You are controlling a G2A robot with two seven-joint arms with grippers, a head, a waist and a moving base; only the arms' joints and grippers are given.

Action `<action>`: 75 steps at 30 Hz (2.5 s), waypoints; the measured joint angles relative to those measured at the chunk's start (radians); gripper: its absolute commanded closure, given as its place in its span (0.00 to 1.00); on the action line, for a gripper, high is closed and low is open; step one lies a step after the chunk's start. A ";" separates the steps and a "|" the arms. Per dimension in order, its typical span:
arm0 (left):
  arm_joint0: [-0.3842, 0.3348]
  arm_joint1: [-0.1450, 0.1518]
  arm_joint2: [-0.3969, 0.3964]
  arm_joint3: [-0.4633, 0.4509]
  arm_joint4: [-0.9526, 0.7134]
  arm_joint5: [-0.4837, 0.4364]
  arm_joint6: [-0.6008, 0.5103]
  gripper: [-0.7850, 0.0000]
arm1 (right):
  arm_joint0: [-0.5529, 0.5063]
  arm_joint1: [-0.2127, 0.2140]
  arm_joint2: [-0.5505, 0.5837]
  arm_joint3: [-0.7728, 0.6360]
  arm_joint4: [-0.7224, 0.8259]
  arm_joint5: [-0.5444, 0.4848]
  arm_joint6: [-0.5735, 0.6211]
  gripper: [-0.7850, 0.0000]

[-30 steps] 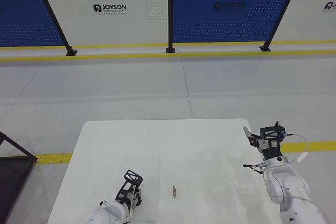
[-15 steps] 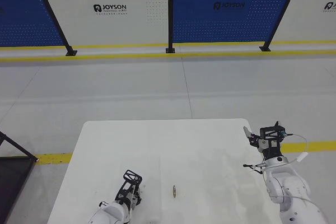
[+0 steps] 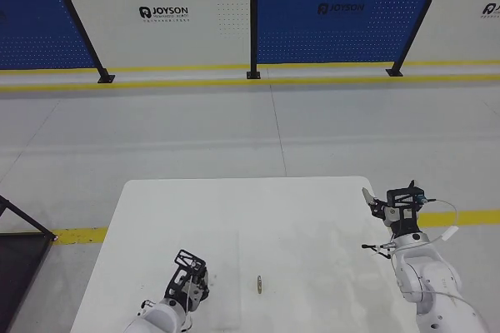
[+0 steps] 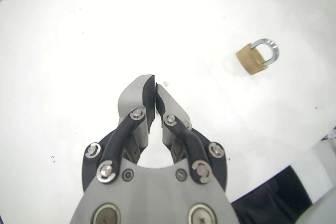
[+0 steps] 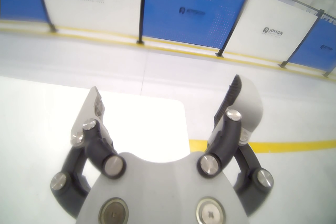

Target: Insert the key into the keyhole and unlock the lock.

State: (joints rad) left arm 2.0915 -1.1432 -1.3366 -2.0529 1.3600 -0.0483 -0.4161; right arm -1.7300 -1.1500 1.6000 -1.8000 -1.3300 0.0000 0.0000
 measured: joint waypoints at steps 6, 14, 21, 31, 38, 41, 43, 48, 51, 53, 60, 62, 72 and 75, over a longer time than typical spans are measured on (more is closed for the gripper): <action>0.097 0.010 -0.100 -0.054 -0.151 -0.133 0.243 1.00 | 0.000 0.000 0.000 0.000 0.000 0.000 0.000 0.00; 0.209 0.022 -0.231 -0.018 -0.316 -0.422 0.661 1.00 | 0.000 0.000 0.000 0.000 0.000 0.000 0.000 0.00; 0.194 0.032 -0.307 0.083 -0.338 -0.706 0.899 1.00 | 0.000 0.000 0.000 0.000 0.000 0.000 0.000 0.00; 0.119 0.035 -0.291 0.207 -0.393 -0.830 0.893 1.00 | -0.057 -0.005 -0.080 -0.056 -0.063 -0.055 -0.020 0.00; 0.138 0.031 -0.300 0.217 -0.407 -0.825 0.951 1.00 | -0.129 -0.007 -0.183 -0.149 -0.108 -0.179 -0.028 0.00; 0.139 0.031 -0.302 0.218 -0.407 -0.826 0.954 1.00 | -0.154 -0.006 -0.196 -0.191 -0.127 -0.192 -0.018 0.00; 0.139 0.031 -0.301 0.218 -0.407 -0.826 0.953 1.00 | -0.154 -0.006 -0.195 -0.190 -0.127 -0.190 -0.018 0.00; 0.139 0.031 -0.301 0.218 -0.406 -0.826 0.953 1.00 | -0.153 -0.006 -0.195 -0.189 -0.126 -0.190 -0.019 0.00; 0.131 0.030 -0.297 0.220 -0.412 -0.815 0.942 1.00 | -0.153 -0.006 -0.201 -0.184 -0.126 -0.199 -0.017 0.00; 0.119 0.029 -0.288 0.227 -0.423 -0.805 0.928 1.00 | -0.157 -0.006 -0.225 -0.173 -0.135 -0.232 -0.009 0.00; 0.100 0.027 -0.276 0.250 -0.429 -0.804 0.915 1.00 | -0.187 -0.002 -0.392 -0.178 -0.242 -0.429 0.046 0.00; 0.100 0.027 -0.276 0.250 -0.429 -0.804 0.915 1.00 | -0.199 0.000 -0.435 -0.183 -0.275 -0.468 0.061 0.00; 0.101 0.027 -0.276 0.250 -0.429 -0.804 0.915 1.00 | -0.196 -0.012 -0.574 -0.101 -0.276 -0.415 0.210 0.00; 0.101 0.027 -0.276 0.250 -0.429 -0.804 0.915 1.00 | -0.177 -0.023 -0.620 -0.075 -0.281 -0.328 0.245 0.00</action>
State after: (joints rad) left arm 2.1920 -1.1166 -1.6129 -1.8031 0.9312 -0.8526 0.4992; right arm -1.9073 -1.1729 0.9800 -1.8751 -1.6110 -0.3277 0.2453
